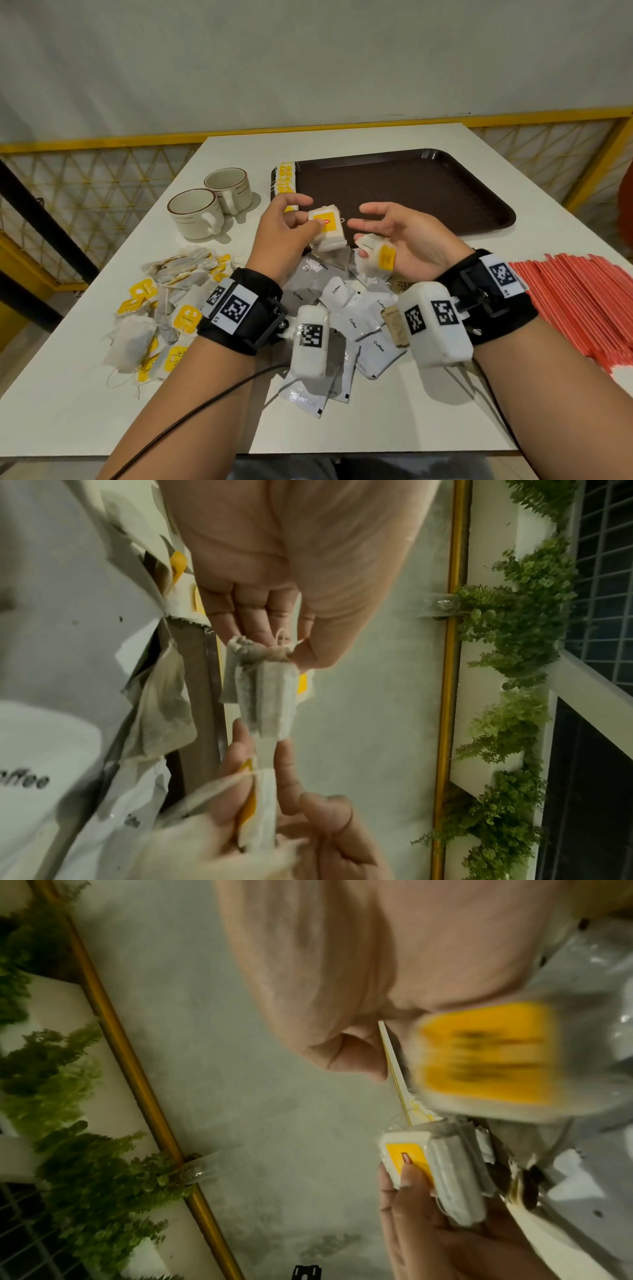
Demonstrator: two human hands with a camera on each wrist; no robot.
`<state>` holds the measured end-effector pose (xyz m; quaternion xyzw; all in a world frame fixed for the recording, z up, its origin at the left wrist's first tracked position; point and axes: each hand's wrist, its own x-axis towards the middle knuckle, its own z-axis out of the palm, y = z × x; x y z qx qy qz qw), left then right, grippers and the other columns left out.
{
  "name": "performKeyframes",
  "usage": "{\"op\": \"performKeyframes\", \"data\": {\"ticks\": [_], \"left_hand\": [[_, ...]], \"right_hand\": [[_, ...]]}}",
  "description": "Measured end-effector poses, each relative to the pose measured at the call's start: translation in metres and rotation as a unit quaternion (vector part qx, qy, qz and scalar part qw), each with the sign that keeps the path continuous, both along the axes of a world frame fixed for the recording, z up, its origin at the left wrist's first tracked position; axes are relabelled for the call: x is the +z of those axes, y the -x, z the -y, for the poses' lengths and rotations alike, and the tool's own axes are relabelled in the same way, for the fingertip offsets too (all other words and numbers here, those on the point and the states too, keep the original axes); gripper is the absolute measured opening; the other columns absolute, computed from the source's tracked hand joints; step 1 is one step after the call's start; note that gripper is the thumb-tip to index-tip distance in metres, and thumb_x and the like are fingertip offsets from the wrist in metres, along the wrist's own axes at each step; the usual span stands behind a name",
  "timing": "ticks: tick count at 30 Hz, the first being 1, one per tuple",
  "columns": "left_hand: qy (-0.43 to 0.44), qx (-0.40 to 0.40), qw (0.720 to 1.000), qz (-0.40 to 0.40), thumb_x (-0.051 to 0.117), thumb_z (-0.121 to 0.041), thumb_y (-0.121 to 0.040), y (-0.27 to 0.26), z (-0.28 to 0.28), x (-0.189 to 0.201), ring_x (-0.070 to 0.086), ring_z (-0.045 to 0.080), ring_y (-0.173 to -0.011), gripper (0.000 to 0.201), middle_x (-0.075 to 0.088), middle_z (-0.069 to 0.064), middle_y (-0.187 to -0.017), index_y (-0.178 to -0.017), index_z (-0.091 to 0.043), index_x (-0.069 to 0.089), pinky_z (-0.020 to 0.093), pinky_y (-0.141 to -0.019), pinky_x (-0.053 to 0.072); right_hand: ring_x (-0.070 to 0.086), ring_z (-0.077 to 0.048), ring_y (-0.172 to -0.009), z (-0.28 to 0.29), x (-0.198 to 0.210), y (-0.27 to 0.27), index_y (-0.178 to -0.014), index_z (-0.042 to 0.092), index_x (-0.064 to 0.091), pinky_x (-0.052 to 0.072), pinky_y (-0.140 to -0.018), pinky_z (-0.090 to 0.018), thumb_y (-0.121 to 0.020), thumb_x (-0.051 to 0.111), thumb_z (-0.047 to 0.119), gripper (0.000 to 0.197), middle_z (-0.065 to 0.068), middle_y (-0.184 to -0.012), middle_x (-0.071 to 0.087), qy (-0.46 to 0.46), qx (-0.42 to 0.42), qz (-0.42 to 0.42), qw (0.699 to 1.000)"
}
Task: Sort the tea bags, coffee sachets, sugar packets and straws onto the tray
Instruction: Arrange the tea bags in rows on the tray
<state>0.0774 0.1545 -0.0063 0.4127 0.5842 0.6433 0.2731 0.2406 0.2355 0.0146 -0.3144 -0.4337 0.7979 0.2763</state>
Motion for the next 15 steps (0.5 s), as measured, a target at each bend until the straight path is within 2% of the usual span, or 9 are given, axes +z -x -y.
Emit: {"op": "performKeyframes", "data": {"ticks": [3,5,7,9,12,13,15], "left_hand": [[0.003,0.003,1.000,-0.008,0.062,0.003,-0.084,0.0015,-0.0005,-0.0014,0.059,0.009,-0.063,0.026,0.061,-0.007,-0.065,-0.099,-0.017,0.055,0.023,-0.065,0.050],[0.004,0.004,1.000,-0.014,0.063,0.003,-0.084,0.0017,-0.0008,-0.0018,0.059,0.007,-0.060,0.024,0.061,-0.010,-0.060,-0.099,-0.015,0.056,0.021,-0.063,0.050],[0.006,0.006,1.000,-0.017,0.064,0.002,-0.084,0.0021,-0.0008,-0.0022,0.059,0.008,-0.060,0.024,0.061,-0.010,-0.060,-0.097,-0.016,0.056,0.023,-0.063,0.049],[0.005,0.009,1.000,-0.017,0.064,0.002,-0.084,0.0024,-0.0008,-0.0022,0.058,0.009,-0.060,0.024,0.060,-0.006,-0.063,-0.095,-0.019,0.057,0.023,-0.064,0.049],[0.006,0.009,1.000,-0.012,0.064,0.002,-0.084,0.0028,-0.0008,-0.0018,0.060,0.008,-0.061,0.024,0.061,0.000,-0.069,-0.095,-0.018,0.056,0.019,-0.062,0.050],[0.006,0.008,1.000,-0.011,0.064,0.002,-0.084,0.0029,-0.0005,-0.0014,0.060,0.008,-0.062,0.024,0.060,0.002,-0.070,-0.096,-0.018,0.056,0.018,-0.062,0.050],[0.006,0.008,1.000,-0.010,0.064,0.002,-0.084,0.0030,-0.0002,-0.0009,0.060,0.006,-0.061,0.024,0.061,0.001,-0.071,-0.096,-0.017,0.056,0.017,-0.061,0.050]], "right_hand": [[0.056,-0.028,-0.115,-0.0014,-0.0018,0.0003,-0.122,0.006,0.054,0.051,-0.089,-0.038,-0.087,0.028,-0.016,0.048,-0.019,-0.126,0.058,-0.051,0.026,0.020,0.998],[0.058,-0.024,-0.113,-0.0012,-0.0036,0.0009,-0.118,0.007,0.054,0.053,-0.089,-0.033,-0.086,0.030,-0.020,0.048,-0.017,-0.127,0.058,-0.096,0.035,0.035,0.994],[0.063,-0.022,-0.106,-0.0008,-0.0055,0.0010,-0.112,0.008,0.056,0.057,-0.079,-0.025,-0.085,0.038,-0.023,0.046,-0.016,-0.122,0.059,-0.128,0.031,0.033,0.991],[0.065,-0.025,-0.101,-0.0010,-0.0070,0.0004,-0.106,0.009,0.057,0.057,-0.070,-0.021,-0.083,0.049,-0.023,0.041,-0.014,-0.108,0.059,-0.147,0.017,0.029,0.989],[0.064,-0.036,-0.107,-0.0034,-0.0085,-0.0002,-0.096,0.006,0.055,0.058,-0.080,-0.033,-0.083,0.055,-0.018,0.027,-0.021,-0.104,0.058,-0.134,-0.020,0.003,0.991],[0.066,-0.036,-0.103,-0.0035,-0.0076,-0.0007,-0.094,0.005,0.053,0.059,-0.078,-0.036,-0.085,0.055,-0.016,0.022,-0.023,-0.103,0.059,-0.113,-0.030,-0.014,0.993],[0.071,-0.030,-0.085,-0.0025,-0.0052,-0.0030,-0.093,0.005,0.052,0.061,-0.062,-0.032,-0.087,0.057,-0.008,0.015,-0.020,-0.096,0.064,-0.111,-0.033,-0.012,0.993]]}}
